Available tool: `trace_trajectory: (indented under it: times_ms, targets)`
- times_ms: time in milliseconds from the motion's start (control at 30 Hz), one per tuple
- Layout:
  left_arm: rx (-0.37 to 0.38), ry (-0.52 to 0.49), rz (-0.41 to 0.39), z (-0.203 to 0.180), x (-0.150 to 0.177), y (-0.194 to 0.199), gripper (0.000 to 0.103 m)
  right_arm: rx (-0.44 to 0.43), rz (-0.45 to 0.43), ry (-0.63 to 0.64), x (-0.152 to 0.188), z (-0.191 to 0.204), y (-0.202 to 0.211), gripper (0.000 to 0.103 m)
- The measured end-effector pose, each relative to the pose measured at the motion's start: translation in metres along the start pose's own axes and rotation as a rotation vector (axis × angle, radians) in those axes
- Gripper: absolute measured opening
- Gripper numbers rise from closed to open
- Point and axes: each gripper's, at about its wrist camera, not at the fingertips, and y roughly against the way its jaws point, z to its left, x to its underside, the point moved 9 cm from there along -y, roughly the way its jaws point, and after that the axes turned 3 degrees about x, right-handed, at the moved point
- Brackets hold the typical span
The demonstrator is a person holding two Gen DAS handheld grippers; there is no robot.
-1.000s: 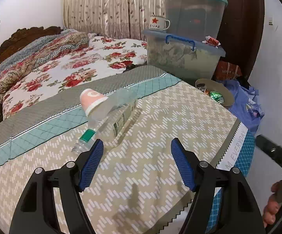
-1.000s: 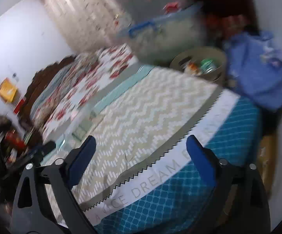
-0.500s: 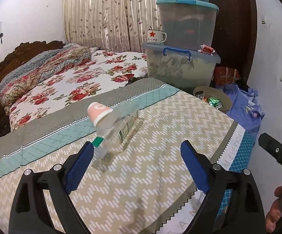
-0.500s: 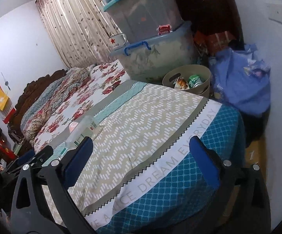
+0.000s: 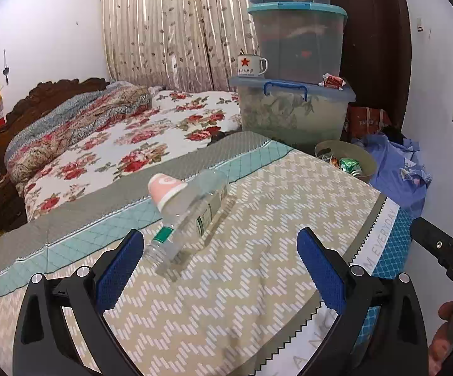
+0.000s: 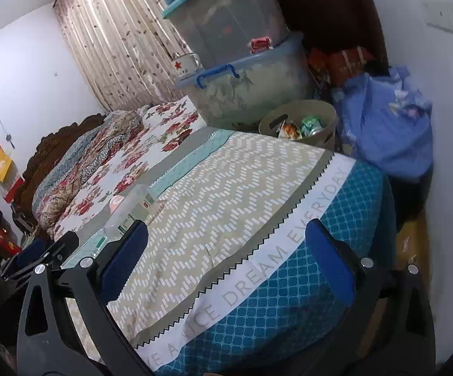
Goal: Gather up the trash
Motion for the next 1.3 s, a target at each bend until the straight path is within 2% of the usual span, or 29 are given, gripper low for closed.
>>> trace_trajectory:
  times_ms: [700, 1300]
  targets:
    - [-0.099, -0.016, 0.022, 0.0062, -0.0007, -0.0020, 0.094, -0.007, -0.005, -0.005, 0.0008, -0.0033, -0.0017, 0.099]
    - [-0.092, -0.016, 0.030, 0.0086, 0.0039, -0.0026, 0.094, -0.026, 0.020, 0.006, 0.0047, 0.0020, -0.0057, 0.099]
